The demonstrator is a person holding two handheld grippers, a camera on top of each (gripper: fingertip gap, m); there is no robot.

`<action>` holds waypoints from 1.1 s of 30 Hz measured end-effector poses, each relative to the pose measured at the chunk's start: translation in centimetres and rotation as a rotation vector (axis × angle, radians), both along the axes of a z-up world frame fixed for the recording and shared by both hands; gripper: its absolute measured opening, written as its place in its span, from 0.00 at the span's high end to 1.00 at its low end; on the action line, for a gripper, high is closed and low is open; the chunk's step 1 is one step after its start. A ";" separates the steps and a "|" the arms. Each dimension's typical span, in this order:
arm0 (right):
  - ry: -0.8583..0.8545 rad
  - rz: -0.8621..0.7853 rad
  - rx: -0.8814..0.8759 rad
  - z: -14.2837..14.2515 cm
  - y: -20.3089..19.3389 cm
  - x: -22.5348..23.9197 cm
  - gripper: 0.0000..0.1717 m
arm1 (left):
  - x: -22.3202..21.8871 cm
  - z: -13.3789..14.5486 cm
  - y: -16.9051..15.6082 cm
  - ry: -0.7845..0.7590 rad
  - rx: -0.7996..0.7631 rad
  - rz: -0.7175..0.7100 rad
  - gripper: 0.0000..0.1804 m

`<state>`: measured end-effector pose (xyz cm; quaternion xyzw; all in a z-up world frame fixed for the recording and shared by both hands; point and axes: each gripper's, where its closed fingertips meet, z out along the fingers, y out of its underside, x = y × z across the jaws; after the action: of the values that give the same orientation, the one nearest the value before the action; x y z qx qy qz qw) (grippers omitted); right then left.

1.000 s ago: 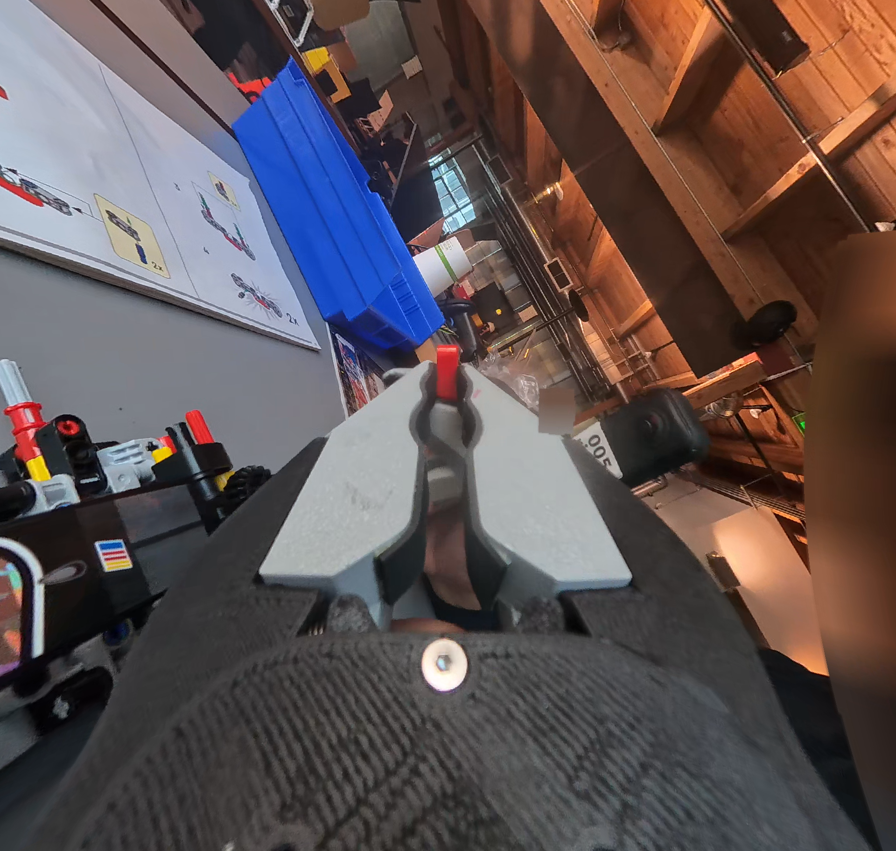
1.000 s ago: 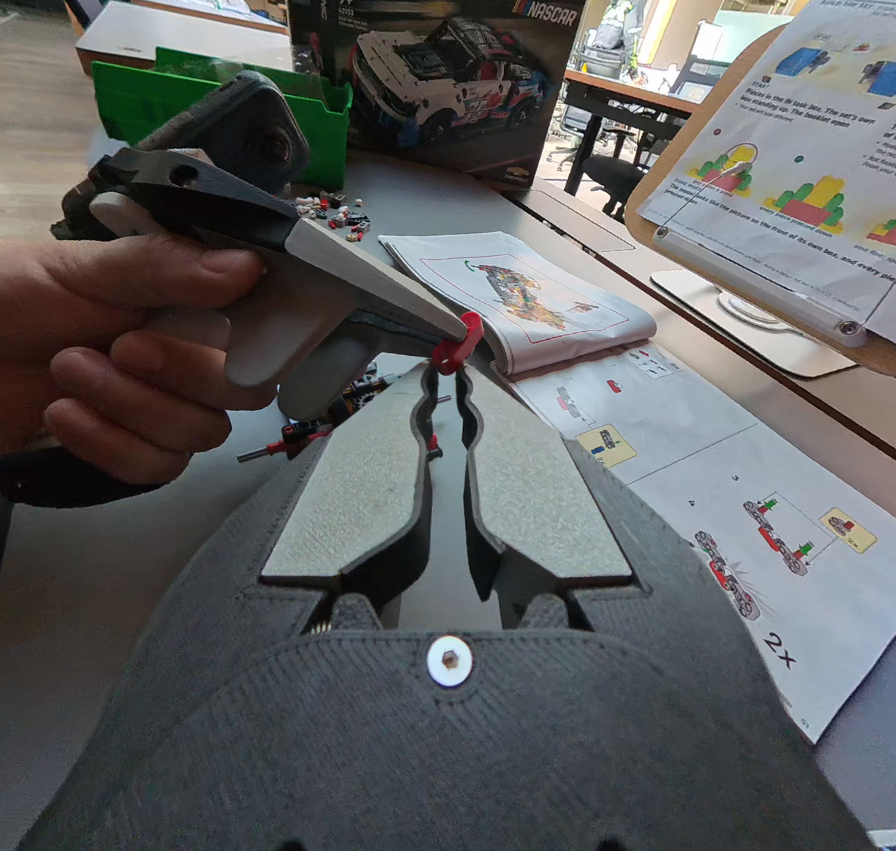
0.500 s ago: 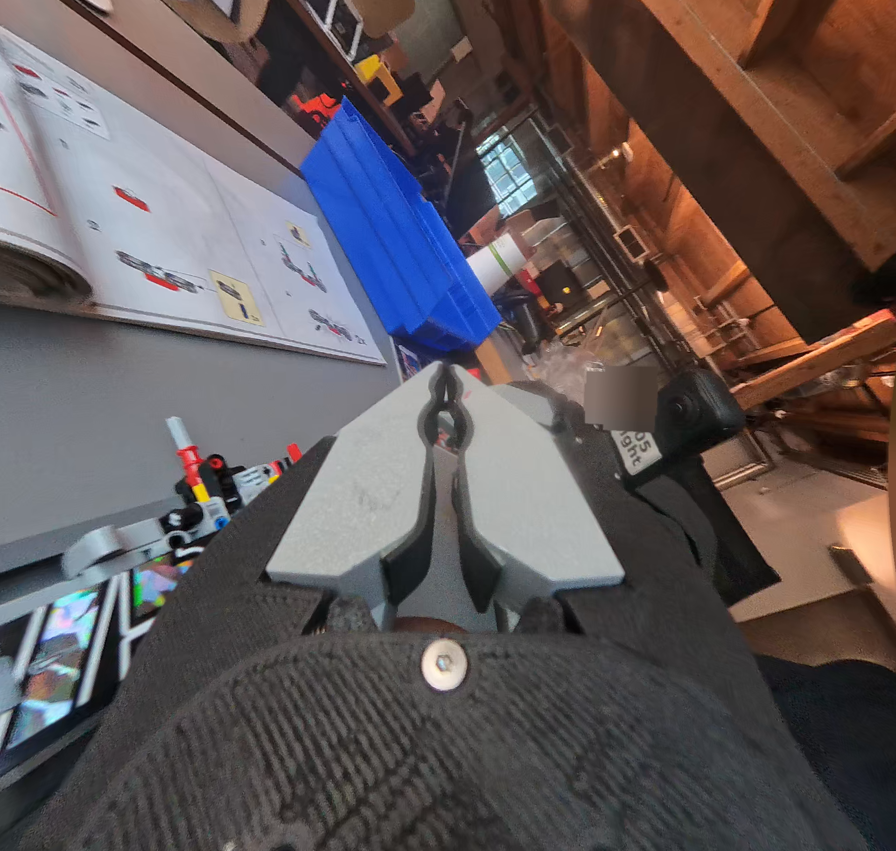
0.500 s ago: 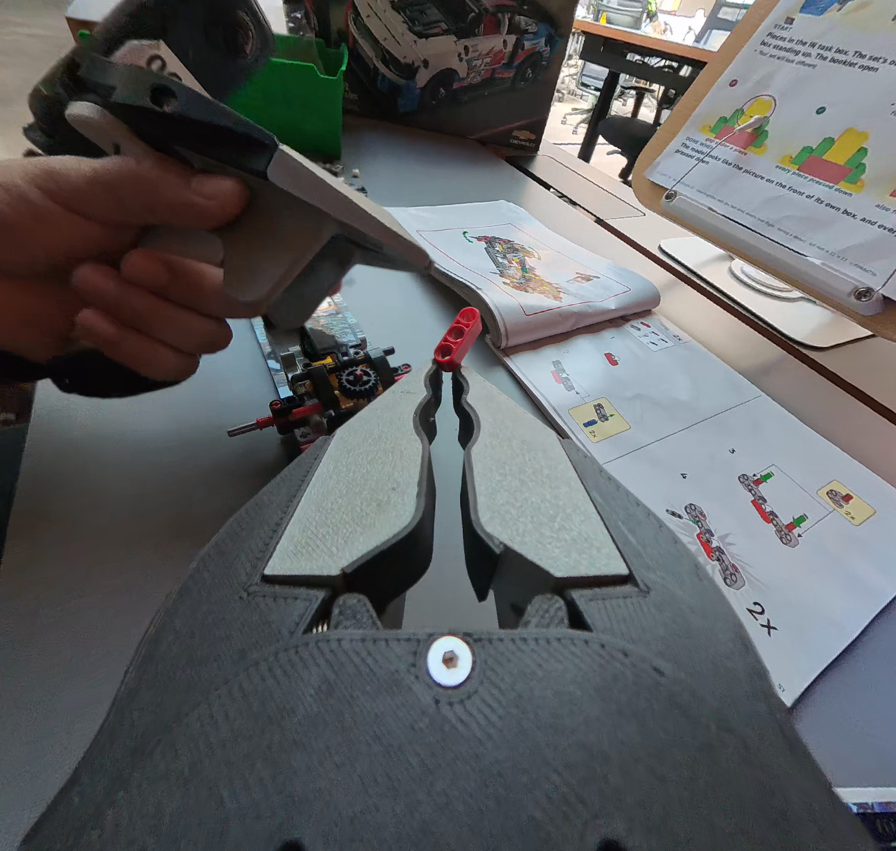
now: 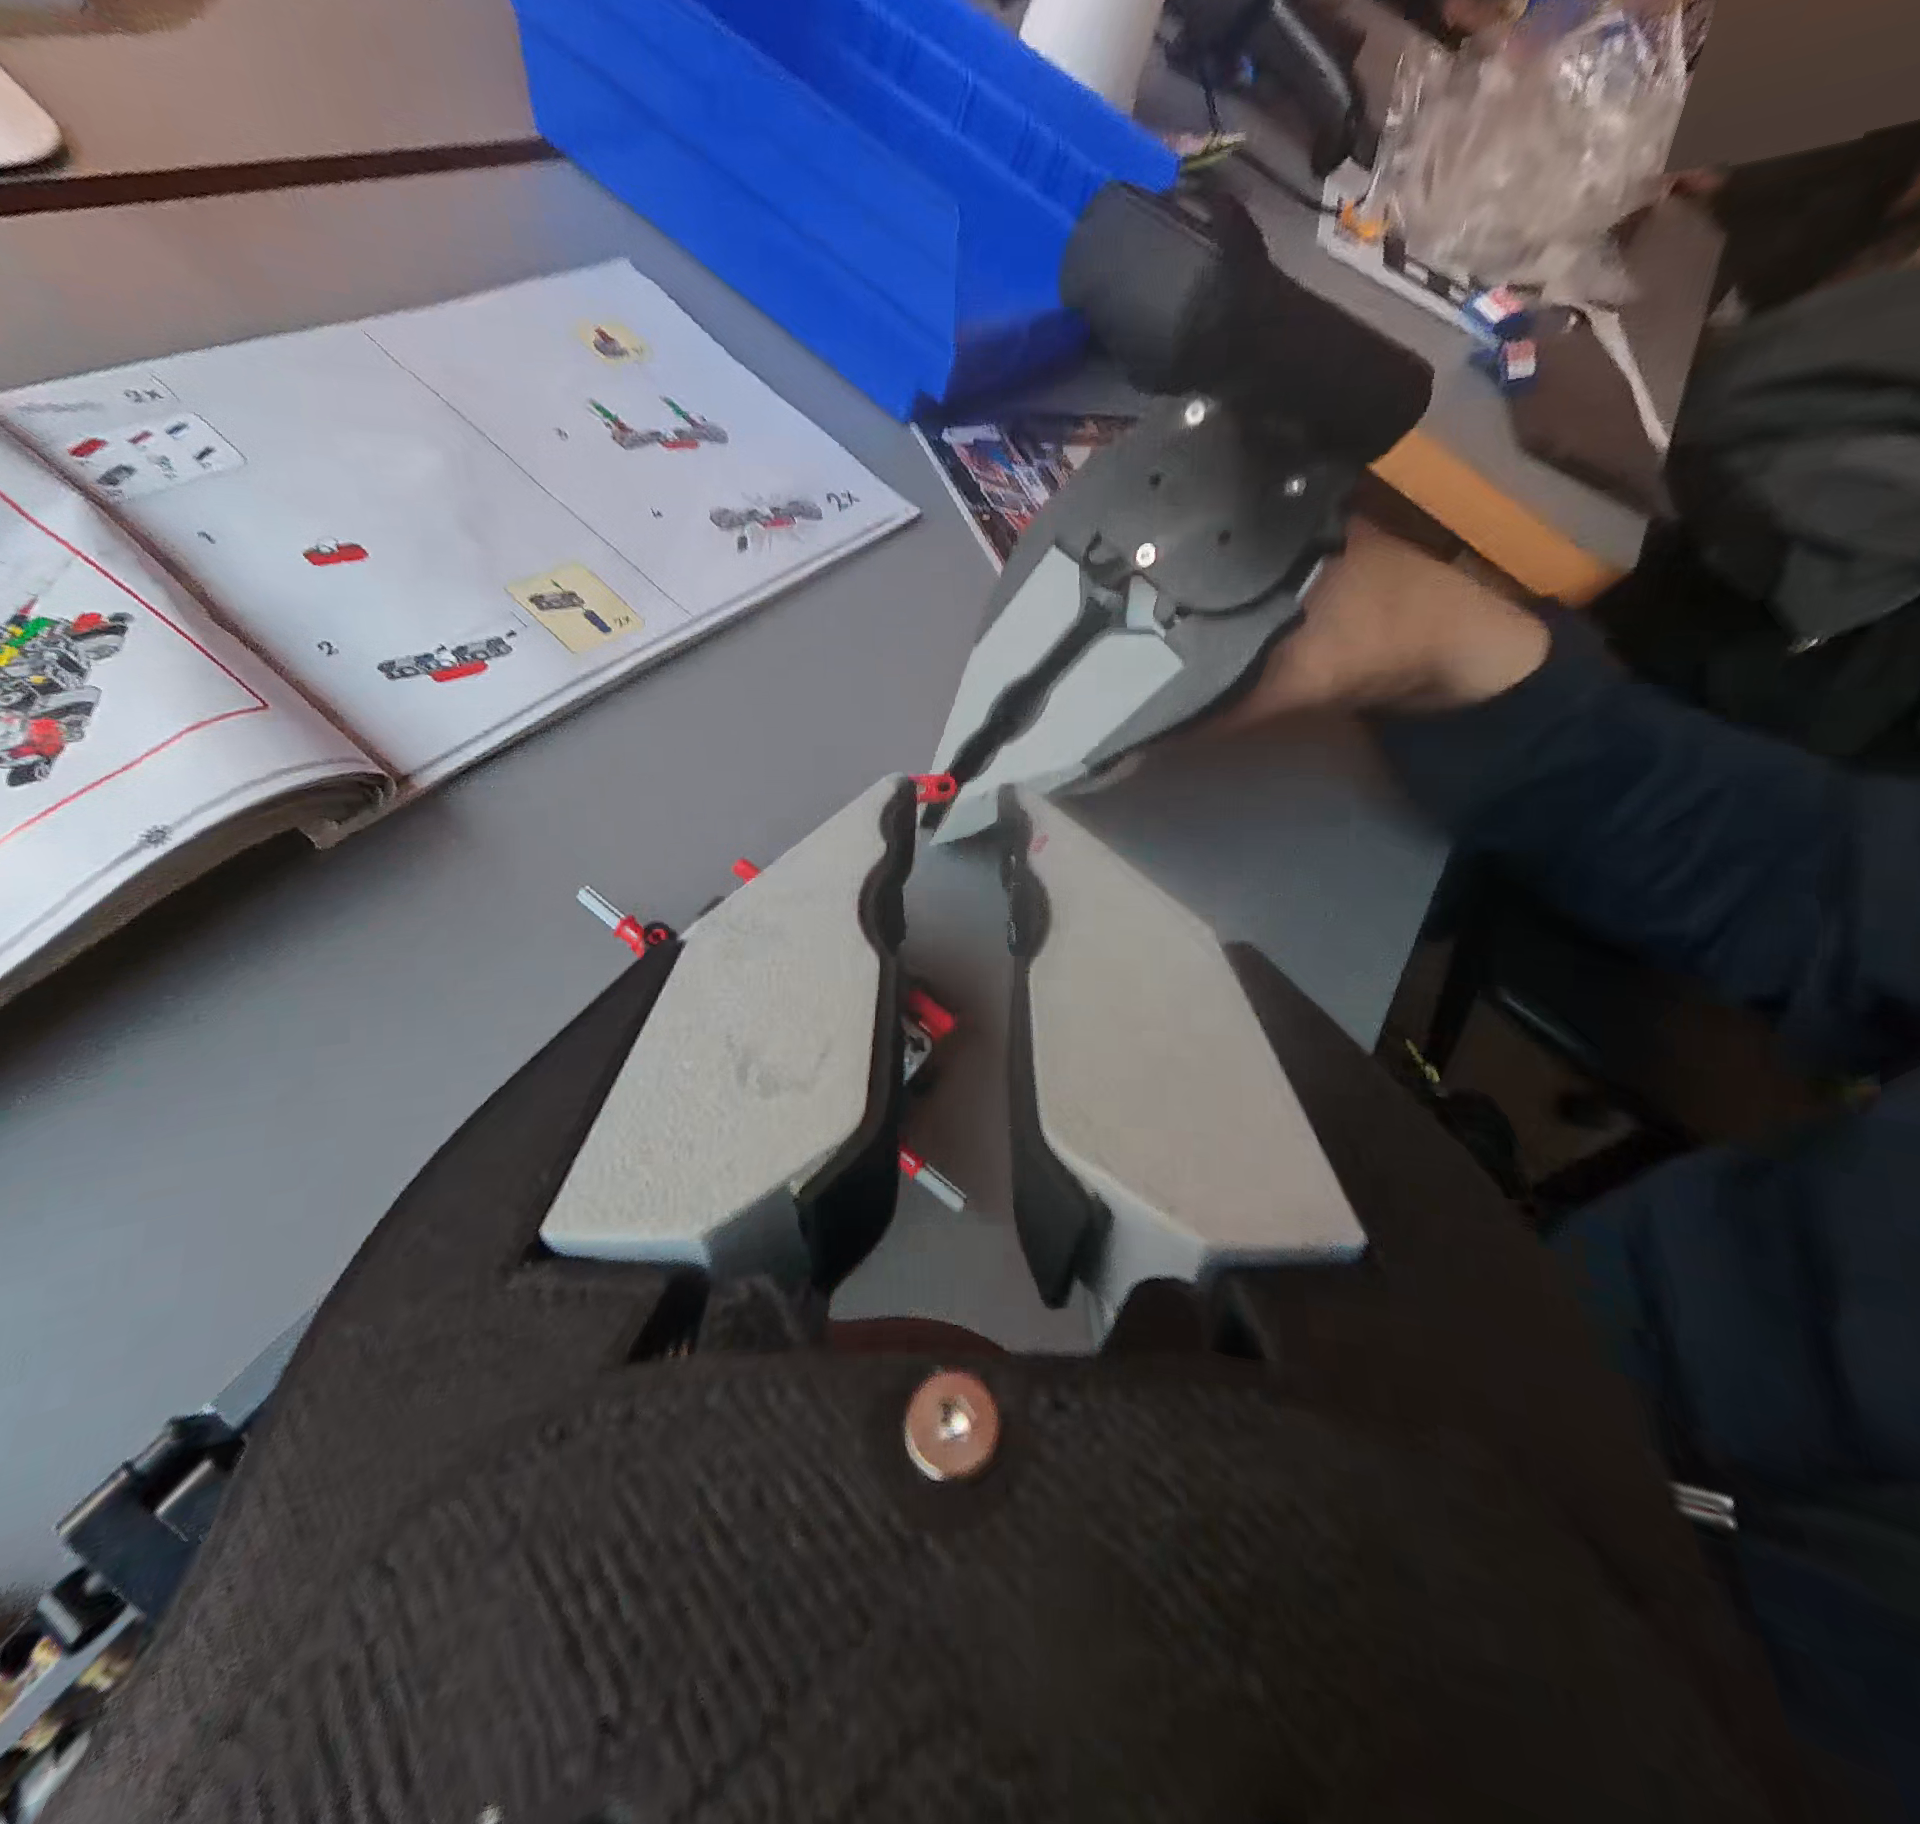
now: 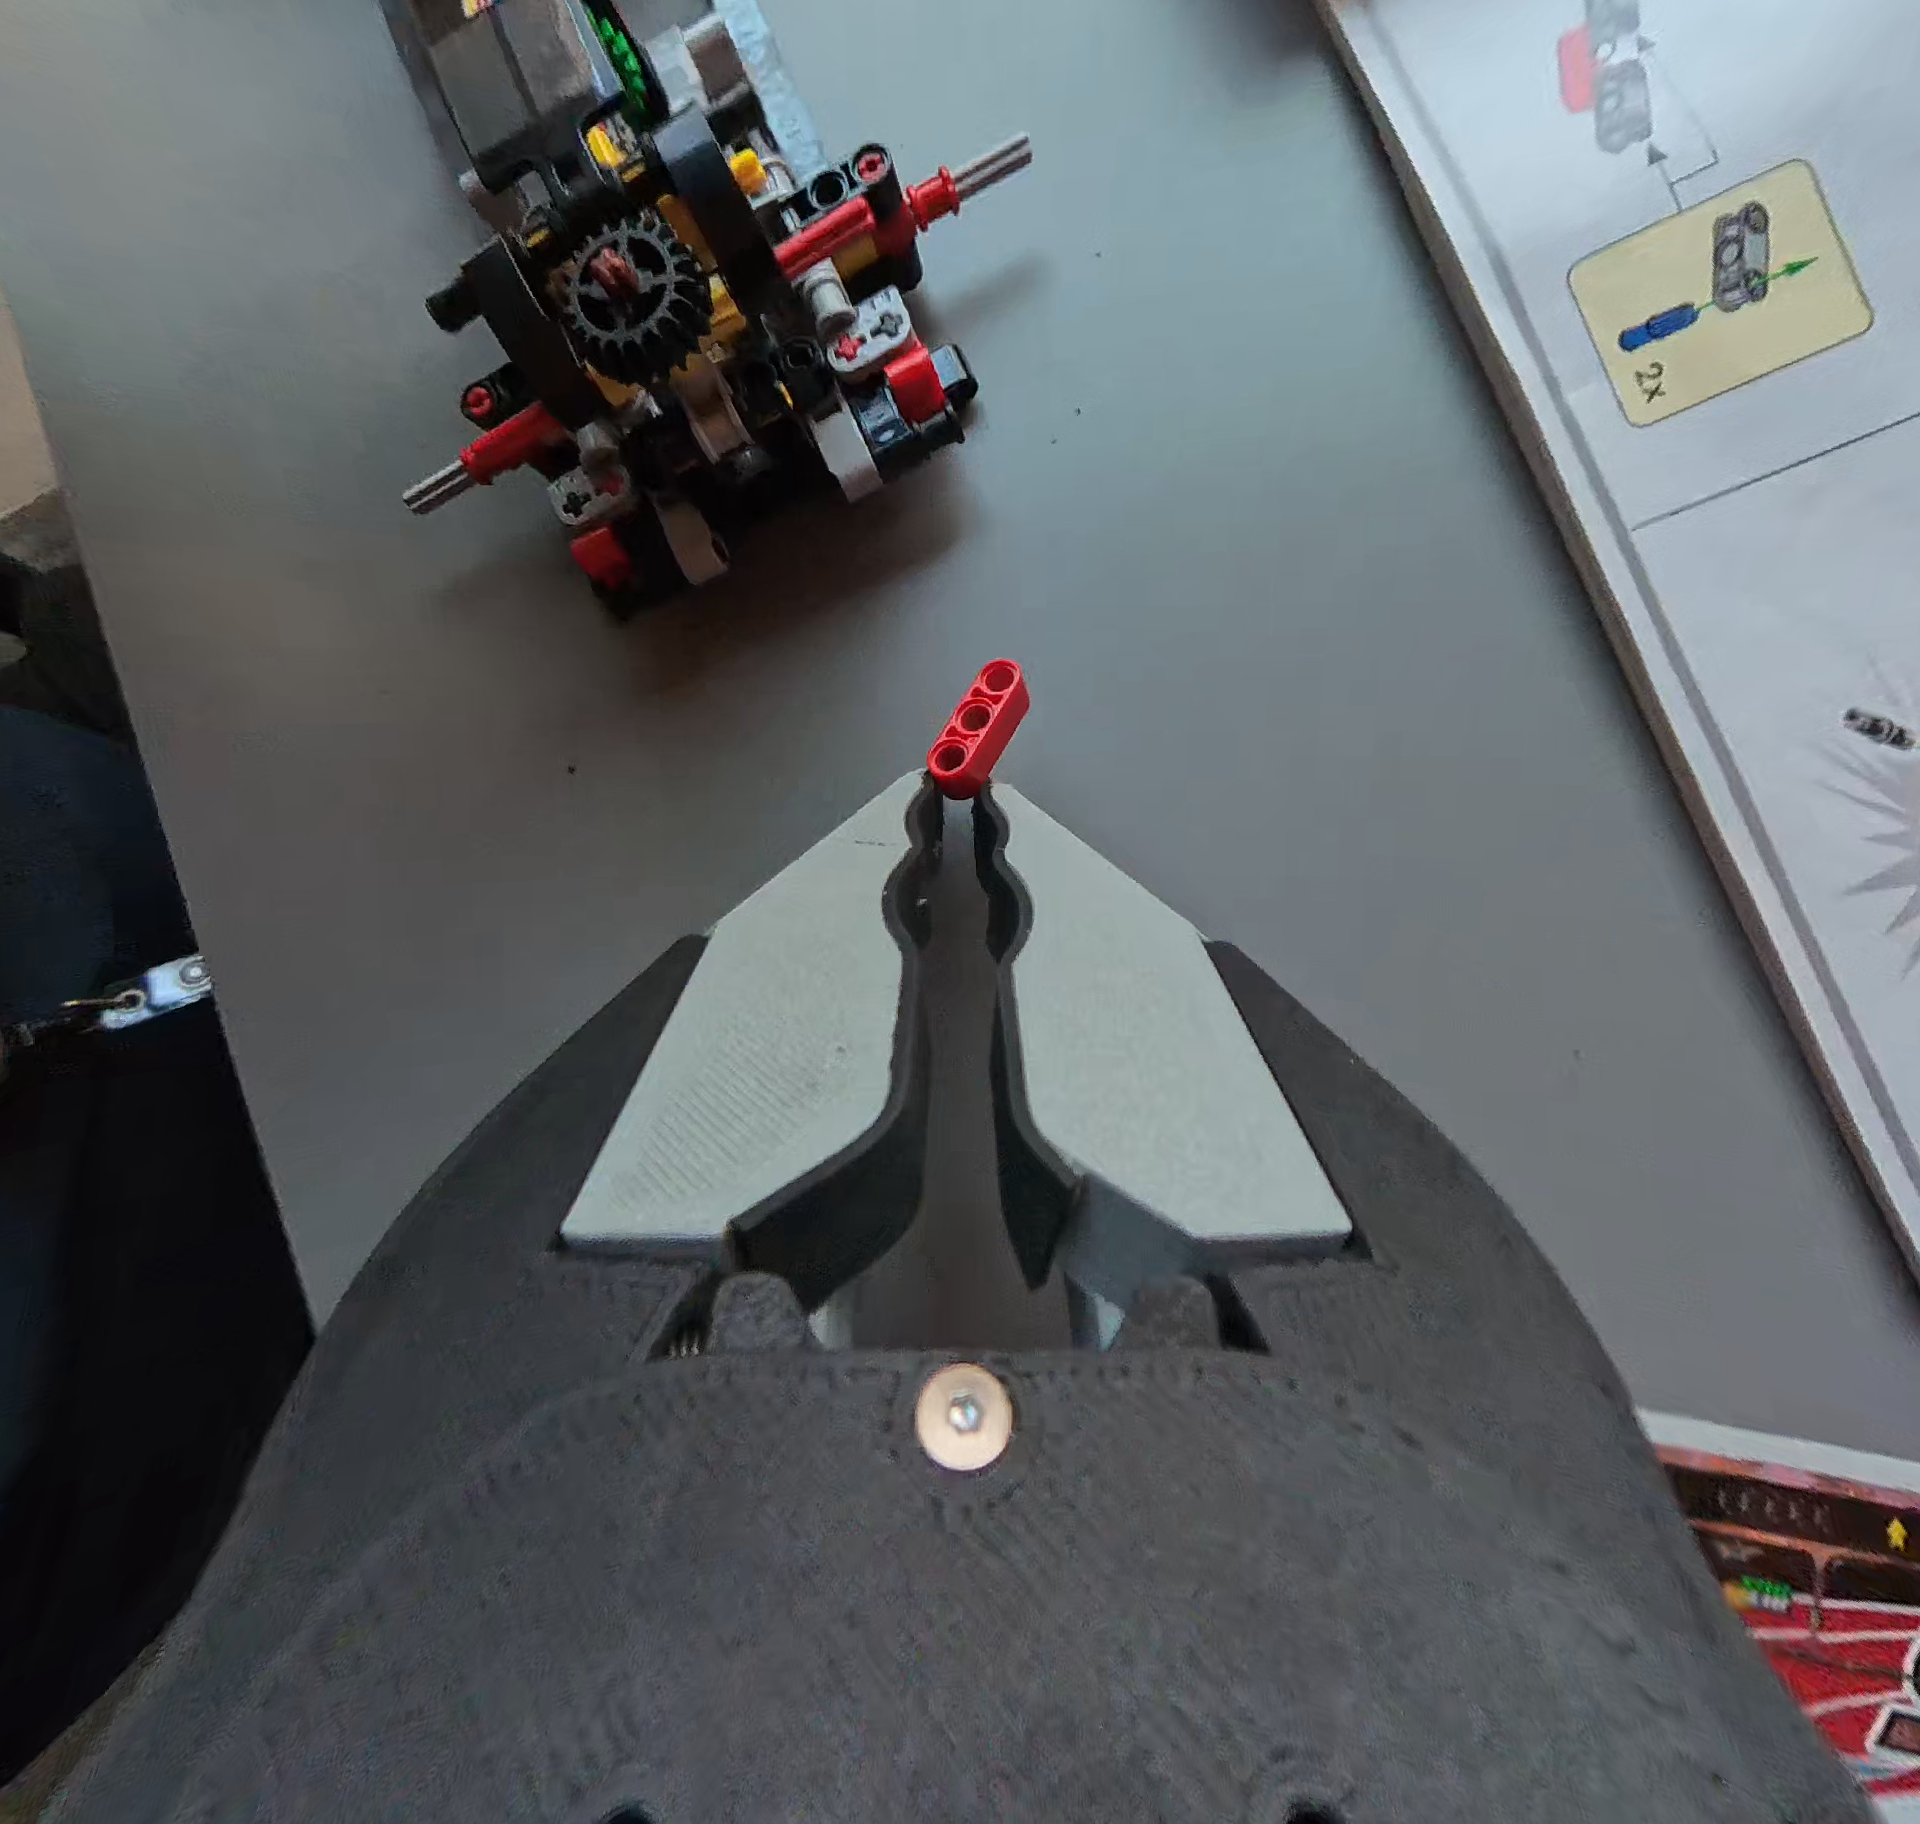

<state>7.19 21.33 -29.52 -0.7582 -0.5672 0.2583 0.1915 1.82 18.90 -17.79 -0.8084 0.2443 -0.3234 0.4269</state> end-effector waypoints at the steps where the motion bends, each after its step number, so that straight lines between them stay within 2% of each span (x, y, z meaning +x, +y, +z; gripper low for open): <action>1: -0.032 -0.003 -0.017 -0.1 -0.1 0.3 0.98 | 0.1 -0.4 -0.2 0.007 -0.008 -0.002 0.93; 3: -0.087 -0.014 -0.011 -0.1 -0.1 0.9 0.93 | -0.4 -0.8 -0.3 -0.001 -0.038 0.019 0.89; 7: -0.159 -0.006 0.053 -0.1 -0.5 2.0 0.91 | -2.9 -1.0 -0.1 0.037 -0.016 0.084 0.88; 10: -0.148 -0.022 0.056 0.6 -0.5 2.5 0.91 | -5.4 -0.9 0.5 0.127 0.020 0.141 0.87; 12: -0.096 -0.050 0.065 2.1 0.3 2.3 0.91 | -7.7 -0.9 1.9 0.236 0.055 0.187 0.83; 14: -0.023 -0.092 0.111 4.2 2.7 1.4 0.91 | -9.7 -1.4 4.2 0.387 0.073 0.209 0.75; 17: 0.113 -0.144 0.189 7.2 7.7 -1.6 0.89 | -10.8 -2.2 9.4 0.545 0.099 0.207 0.72; 19: 0.158 -0.172 0.203 7.4 11.4 -3.9 0.88 | -10.6 -3.5 13.3 0.603 0.057 0.200 0.72; 21: 0.167 -0.216 0.211 6.1 15.3 -5.8 0.88 | -9.7 -5.1 17.0 0.653 0.011 0.173 0.71; 24: 0.171 -0.225 0.209 3.4 18.9 -8.4 0.91 | -7.7 -7.4 21.2 0.649 -0.078 0.113 0.72; 26: 0.143 -0.210 0.225 1.6 20.1 -9.3 0.98 | -6.5 -8.8 22.8 0.674 -0.111 0.033 0.76; 28: 0.134 -0.182 0.251 0.4 20.7 -9.4 1.00 | -6.2 -9.9 23.5 0.790 -0.075 -0.088 0.87; 29: 0.148 -0.176 0.253 0.5 20.7 -9.4 1.00 | -6.6 -10.5 23.8 0.876 -0.037 -0.143 0.96; 30: 0.148 -0.174 0.244 0.4 20.7 -9.4 1.00 | -7.6 -11.0 24.1 0.969 -0.004 -0.186 1.00; 31: 0.146 -0.174 0.239 0.4 20.7 -9.3 1.00 | -8.1 -11.5 24.2 1.014 0.019 -0.239 1.00; 33: 0.144 -0.177 0.224 0.2 20.7 -9.3 1.00 | -8.1 -11.4 24.2 0.976 0.027 -0.287 1.00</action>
<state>-2.14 41.99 -29.29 -0.7587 -0.5081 0.2294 0.3370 -6.30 43.08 -29.22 -0.8180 0.5280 0.0400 0.2247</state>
